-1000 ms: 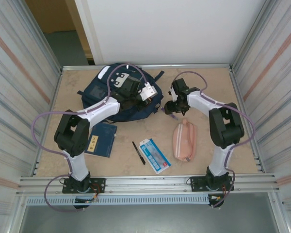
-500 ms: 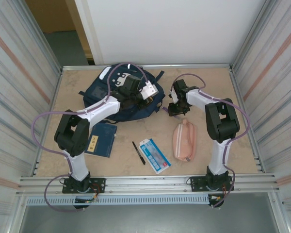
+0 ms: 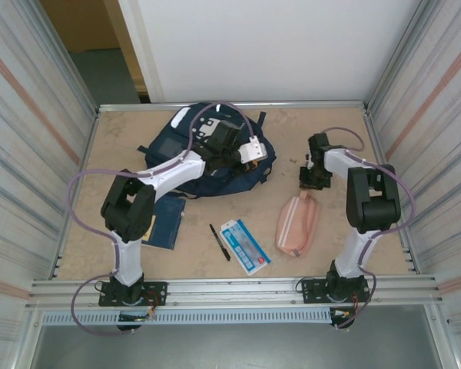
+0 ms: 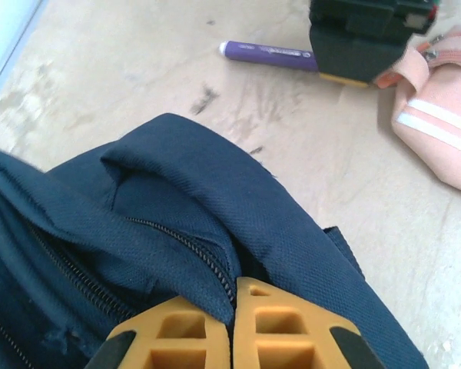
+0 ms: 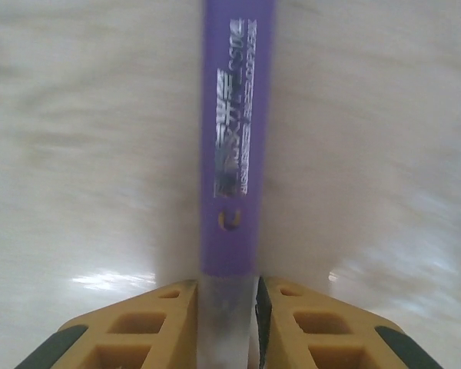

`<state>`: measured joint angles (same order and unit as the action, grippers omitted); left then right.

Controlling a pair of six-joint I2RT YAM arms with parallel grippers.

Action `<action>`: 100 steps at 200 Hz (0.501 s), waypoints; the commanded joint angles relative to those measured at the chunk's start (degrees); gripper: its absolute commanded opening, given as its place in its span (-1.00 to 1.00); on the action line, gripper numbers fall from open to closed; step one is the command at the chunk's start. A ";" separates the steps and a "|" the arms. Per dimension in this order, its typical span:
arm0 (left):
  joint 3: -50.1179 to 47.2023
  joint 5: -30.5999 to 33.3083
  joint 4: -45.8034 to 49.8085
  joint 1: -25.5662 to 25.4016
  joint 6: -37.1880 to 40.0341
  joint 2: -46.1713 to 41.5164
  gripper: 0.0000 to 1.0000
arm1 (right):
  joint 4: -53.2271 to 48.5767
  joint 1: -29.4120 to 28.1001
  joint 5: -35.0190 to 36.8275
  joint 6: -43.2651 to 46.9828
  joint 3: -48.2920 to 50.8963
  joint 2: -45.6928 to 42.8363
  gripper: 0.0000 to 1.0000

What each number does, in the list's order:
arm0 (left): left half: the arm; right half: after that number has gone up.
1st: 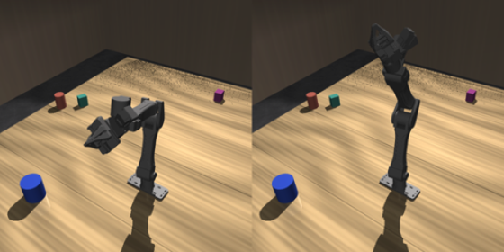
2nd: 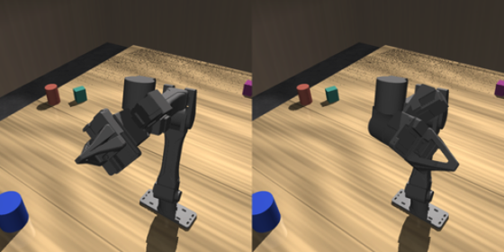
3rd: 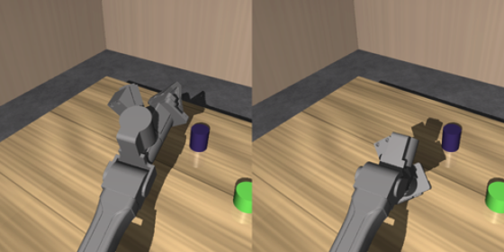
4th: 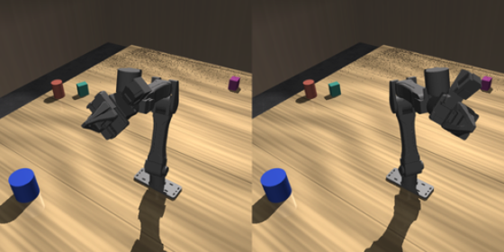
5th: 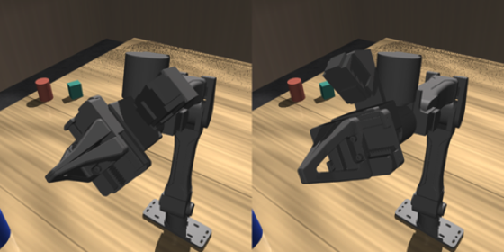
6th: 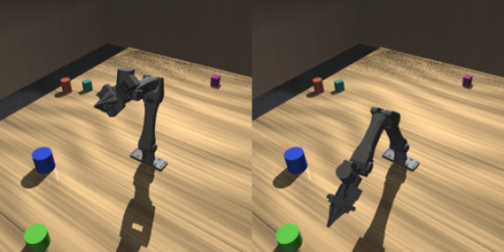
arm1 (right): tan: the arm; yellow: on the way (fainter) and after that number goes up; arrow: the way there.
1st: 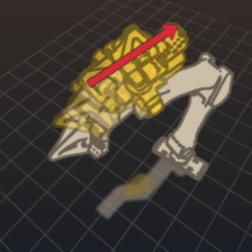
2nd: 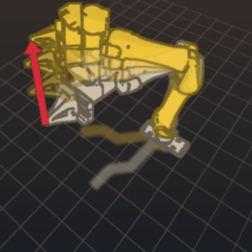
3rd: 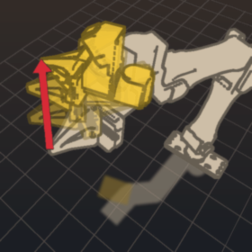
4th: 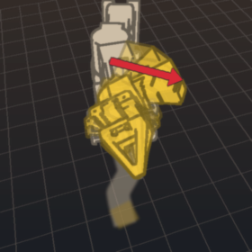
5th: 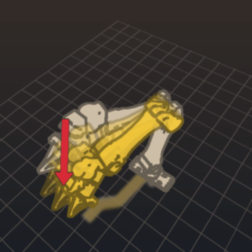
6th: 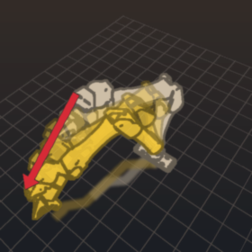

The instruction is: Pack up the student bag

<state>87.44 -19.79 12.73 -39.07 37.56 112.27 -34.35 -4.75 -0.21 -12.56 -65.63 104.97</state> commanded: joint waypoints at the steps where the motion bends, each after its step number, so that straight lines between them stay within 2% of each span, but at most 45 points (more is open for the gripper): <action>1: 6.47 -7.22 1.59 -3.16 7.66 1.96 -1.00 | -0.45 2.31 1.44 -3.22 3.42 -4.84 -0.49; 32: 8.97 -8.27 7.24 -5.42 13.68 3.83 -1.00 | -0.79 5.99 3.20 -3.79 7.92 -7.52 -0.49; 64: 6.60 -8.26 16.49 -5.93 21.27 1.85 -1.00 | -2.04 6.34 3.57 -3.35 9.86 -8.85 -0.49; 79: 2.94 -6.23 19.33 -5.95 24.29 -0.54 -1.00 | -1.45 6.26 2.00 -3.18 10.82 -9.69 -0.49; 100: -3.32 -1.67 18.55 -5.63 26.21 -4.19 -1.00 | -1.51 5.59 1.99 -2.57 10.77 -9.74 -0.49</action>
<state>88.97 -24.38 27.92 -45.36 56.90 114.21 -34.52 1.48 2.52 -14.81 -55.57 96.95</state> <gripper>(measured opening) 0.057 0.255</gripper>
